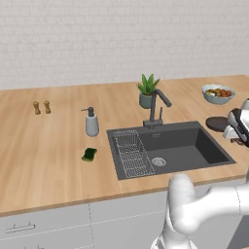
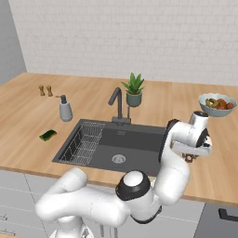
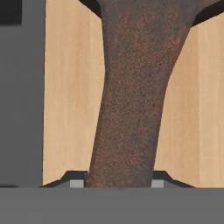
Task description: Pick the pan and sponge and place them into the sink. Then turn on the water.
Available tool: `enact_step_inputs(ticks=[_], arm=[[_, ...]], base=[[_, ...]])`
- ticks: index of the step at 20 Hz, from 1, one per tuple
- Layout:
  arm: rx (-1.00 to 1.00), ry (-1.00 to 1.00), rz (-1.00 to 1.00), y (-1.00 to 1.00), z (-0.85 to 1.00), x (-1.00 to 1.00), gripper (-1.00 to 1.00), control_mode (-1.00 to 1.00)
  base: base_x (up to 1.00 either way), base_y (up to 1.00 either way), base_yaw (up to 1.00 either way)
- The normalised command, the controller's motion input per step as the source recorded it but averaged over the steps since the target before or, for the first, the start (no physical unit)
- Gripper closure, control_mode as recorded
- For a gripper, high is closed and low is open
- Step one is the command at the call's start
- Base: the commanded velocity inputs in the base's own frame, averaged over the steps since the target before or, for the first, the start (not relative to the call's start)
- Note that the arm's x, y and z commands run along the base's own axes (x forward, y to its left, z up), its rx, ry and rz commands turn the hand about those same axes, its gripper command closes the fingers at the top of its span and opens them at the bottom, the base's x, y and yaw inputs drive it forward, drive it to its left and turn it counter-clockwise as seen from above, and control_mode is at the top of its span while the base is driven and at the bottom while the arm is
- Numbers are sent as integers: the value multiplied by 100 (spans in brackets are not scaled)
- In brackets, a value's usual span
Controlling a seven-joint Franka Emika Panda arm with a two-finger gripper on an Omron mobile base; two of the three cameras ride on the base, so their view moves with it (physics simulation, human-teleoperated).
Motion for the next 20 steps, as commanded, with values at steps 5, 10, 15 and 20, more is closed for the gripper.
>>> enact_step_inputs(ticks=[5, 10, 15, 20], arm=[[0, -48, 0, 9, 39, -100, 100, -100], [0, -40, 6, 29, 32, -75, 100, -100], [4, -20, 15, 49, 23, -21, 100, -100], [7, 1, 33, 50, 23, 0, 100, -100]], base=[[0, 0, 0], [0, 0, 0], [0, 0, 0], [0, 0, 0]])
